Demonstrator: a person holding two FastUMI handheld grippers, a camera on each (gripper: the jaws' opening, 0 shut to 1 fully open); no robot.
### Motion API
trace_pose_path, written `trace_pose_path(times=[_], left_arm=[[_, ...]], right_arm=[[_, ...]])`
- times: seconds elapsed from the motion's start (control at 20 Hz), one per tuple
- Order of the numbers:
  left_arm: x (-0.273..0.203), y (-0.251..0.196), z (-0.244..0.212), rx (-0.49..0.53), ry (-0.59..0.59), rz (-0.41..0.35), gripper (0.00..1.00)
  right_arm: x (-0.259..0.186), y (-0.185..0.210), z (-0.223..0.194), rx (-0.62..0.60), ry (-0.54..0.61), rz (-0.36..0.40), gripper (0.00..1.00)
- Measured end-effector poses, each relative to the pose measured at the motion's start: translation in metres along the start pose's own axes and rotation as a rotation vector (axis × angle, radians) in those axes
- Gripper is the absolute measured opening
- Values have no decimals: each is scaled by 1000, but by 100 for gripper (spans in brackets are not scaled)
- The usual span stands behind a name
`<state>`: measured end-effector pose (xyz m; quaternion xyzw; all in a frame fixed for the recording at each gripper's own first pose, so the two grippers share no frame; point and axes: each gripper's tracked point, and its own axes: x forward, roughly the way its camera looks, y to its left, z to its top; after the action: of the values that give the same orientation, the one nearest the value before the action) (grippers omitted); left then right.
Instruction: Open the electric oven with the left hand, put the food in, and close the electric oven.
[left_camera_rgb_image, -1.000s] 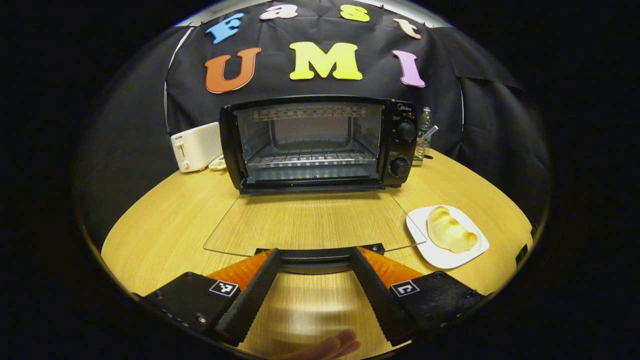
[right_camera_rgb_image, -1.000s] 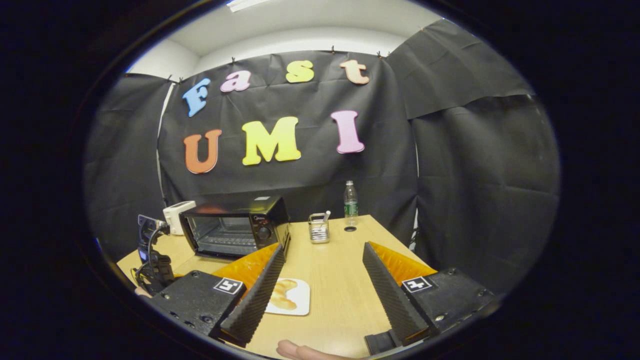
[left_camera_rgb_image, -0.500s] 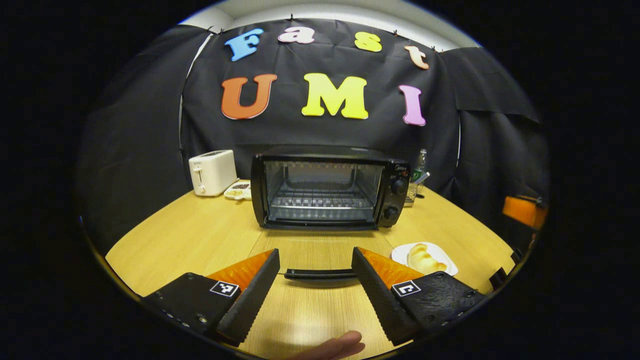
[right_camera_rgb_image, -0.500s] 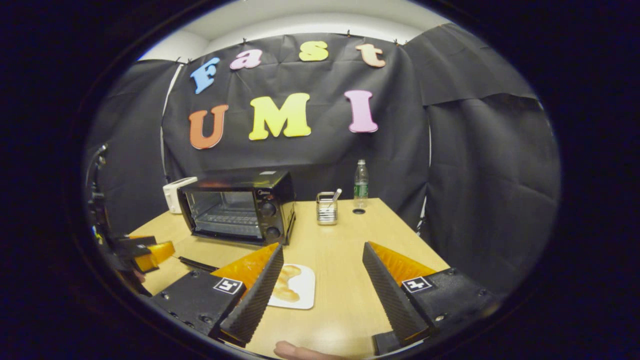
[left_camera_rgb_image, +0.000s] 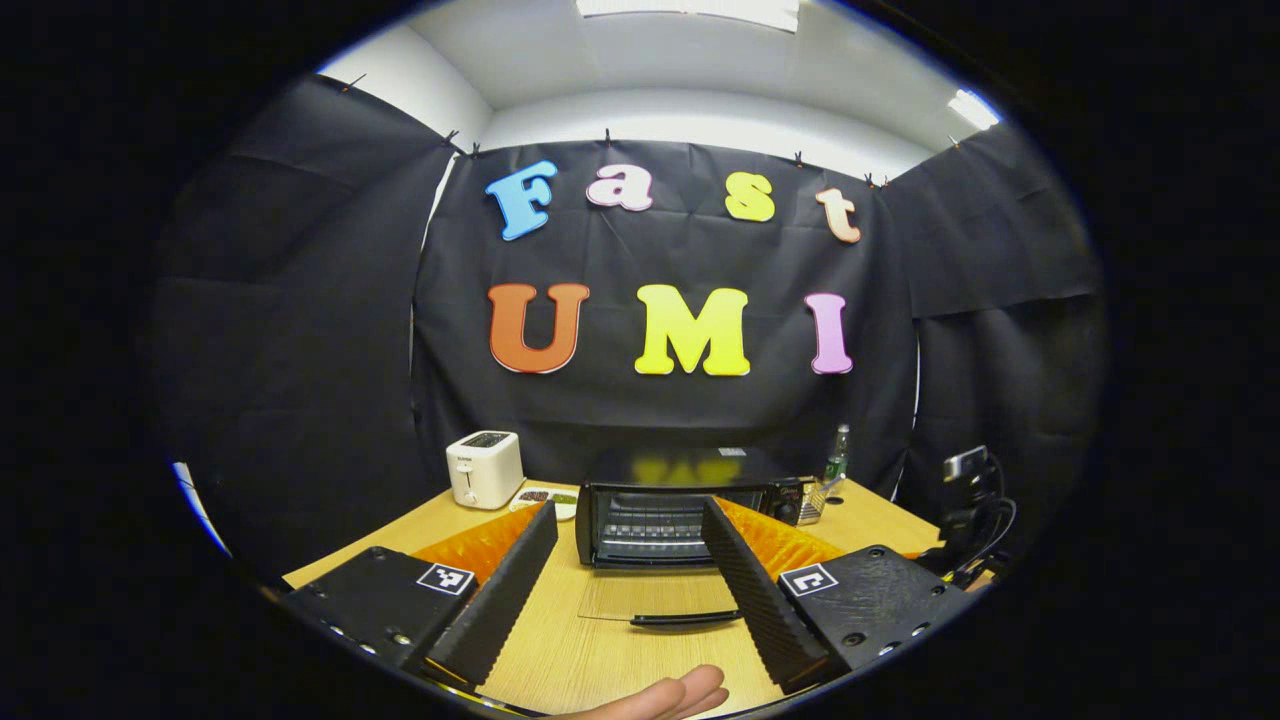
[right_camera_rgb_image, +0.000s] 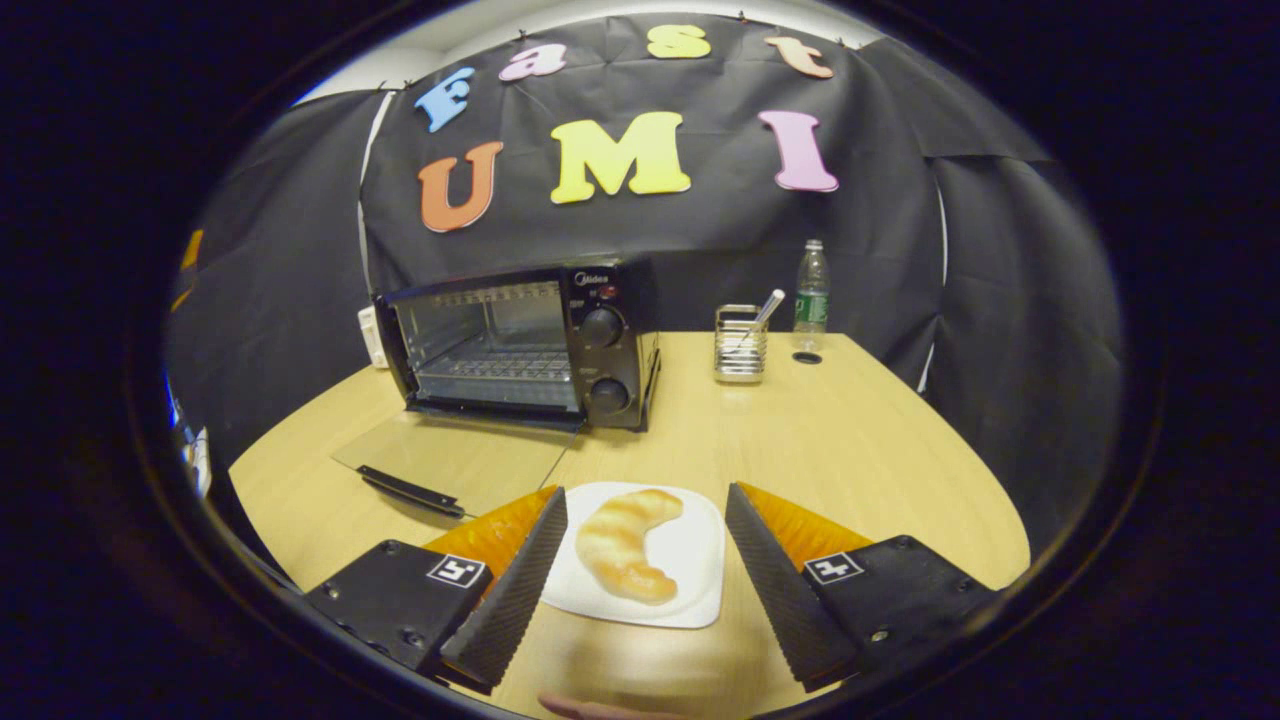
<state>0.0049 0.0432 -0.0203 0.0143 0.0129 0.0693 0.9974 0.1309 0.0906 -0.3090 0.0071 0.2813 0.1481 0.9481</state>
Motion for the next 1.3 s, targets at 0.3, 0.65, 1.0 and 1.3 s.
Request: trace_pose_path(times=[0.3,0.65,1.0,1.3], left_arm=[[-15,6,2,-36,-24,0,95],[-5,4,-7,-25,4,-3,95],[-1,5,-16,-32,20,-34,95],[2,29,-22,8,25,-17,95]], right_arm=[[29,9,-27,-55,94,34,97],[45,17,-48,-63,191,72,69],[30,29,-25,-48,175,98,54],[26,87,36,-74,68,190,55]])
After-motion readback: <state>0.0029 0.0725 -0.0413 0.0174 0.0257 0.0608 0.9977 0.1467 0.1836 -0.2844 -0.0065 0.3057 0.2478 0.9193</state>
